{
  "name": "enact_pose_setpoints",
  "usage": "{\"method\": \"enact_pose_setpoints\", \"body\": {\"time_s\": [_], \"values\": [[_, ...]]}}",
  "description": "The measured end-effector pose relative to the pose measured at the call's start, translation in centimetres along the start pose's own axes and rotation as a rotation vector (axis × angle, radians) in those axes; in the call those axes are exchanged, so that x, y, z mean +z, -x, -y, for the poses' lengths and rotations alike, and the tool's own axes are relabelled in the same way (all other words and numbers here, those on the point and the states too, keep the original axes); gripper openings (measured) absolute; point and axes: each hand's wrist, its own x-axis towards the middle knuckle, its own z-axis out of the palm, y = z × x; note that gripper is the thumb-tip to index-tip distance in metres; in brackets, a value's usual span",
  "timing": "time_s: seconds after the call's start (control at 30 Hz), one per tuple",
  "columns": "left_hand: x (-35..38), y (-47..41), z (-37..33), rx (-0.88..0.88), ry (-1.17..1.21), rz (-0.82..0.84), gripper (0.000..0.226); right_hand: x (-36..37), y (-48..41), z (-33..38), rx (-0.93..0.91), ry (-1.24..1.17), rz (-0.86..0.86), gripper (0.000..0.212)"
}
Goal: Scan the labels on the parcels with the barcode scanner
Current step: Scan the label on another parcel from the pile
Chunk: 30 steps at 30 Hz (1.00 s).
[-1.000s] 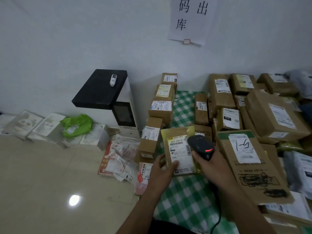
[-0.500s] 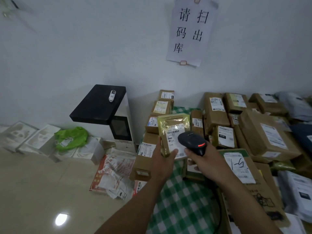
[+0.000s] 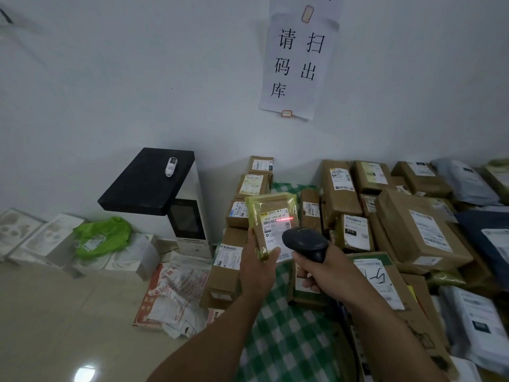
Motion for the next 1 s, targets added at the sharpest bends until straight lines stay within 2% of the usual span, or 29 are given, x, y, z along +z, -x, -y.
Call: {"method": "enact_pose_setpoints", "body": {"time_s": [0.13,0.43,0.67,0.77,0.87,1.0], "values": [[0.2,0.0,0.3,-0.003,-0.017,-0.003,0.06,-0.2,0.0,0.0,-0.007,0.026,0.001,0.017],[0.0,0.3,0.7,0.035,-0.044,0.019,0.063,-0.2,-0.3,-0.5,-0.018,0.043,0.001,0.011],[-3.1,5.2,2.1,0.011,-0.02,0.214,0.056,-0.5,0.3,-3.8,-0.01,0.033,-0.101,0.032],[-4.2,8.3,4.1,-0.098,-0.074,0.312,0.057,0.6,0.4,-6.5,0.06,0.029,-0.095,0.039],[-5.1,10.3,6.2,-0.202,-0.139,0.347,0.07,2.2,0.5,-8.8,0.102,0.025,-0.051,0.04],[-5.8,12.2,7.7,-0.288,-0.232,0.393,0.048,4.6,0.3,-11.9,0.189,0.032,0.03,0.032]]}}
